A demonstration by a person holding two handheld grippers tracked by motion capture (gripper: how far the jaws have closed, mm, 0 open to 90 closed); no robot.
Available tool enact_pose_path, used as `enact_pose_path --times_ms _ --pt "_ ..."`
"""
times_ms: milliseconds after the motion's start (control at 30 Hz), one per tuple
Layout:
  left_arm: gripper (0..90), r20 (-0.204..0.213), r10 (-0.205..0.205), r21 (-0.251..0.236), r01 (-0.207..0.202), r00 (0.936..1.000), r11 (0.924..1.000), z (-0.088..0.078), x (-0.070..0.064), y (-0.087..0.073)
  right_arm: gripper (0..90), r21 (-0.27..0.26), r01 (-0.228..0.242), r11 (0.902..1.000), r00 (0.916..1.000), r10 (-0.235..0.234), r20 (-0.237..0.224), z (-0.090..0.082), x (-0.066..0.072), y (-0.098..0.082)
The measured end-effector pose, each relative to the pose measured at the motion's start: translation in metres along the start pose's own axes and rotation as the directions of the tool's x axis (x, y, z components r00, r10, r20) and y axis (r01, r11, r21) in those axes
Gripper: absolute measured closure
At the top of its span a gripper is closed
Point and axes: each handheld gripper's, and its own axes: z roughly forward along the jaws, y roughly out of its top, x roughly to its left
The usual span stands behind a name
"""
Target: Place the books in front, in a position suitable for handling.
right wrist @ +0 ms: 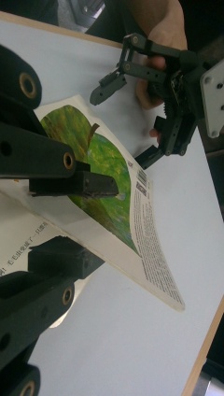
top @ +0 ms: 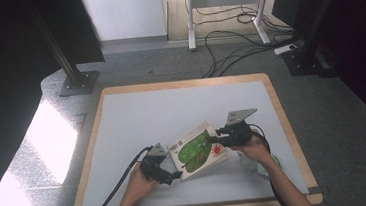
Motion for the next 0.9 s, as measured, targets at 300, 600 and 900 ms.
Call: enact_pose_path --times_ms 300,600,900 --pt "0.1 0.039 -0.017 -0.026 0.018 0.9991 0.9995 0.007 0.002 0.008 70.2 -0.003 0.020 0.9998 0.9995 -0.020 -0.026 -0.009 0.003 -0.003" --pt "3.8 0.027 -0.014 -0.033 0.015 0.9995 0.9994 0.005 0.000 0.014 67.3 0.027 -0.043 0.9987 0.9980 0.044 -0.045 -0.012 -0.002 -0.008" --pt "3.7 0.040 -0.033 -0.050 0.035 0.9987 0.9981 -0.003 -0.006 0.018 59.8 0.119 -0.133 0.9839 0.9910 0.130 0.030 -0.006 -0.007 -0.013"
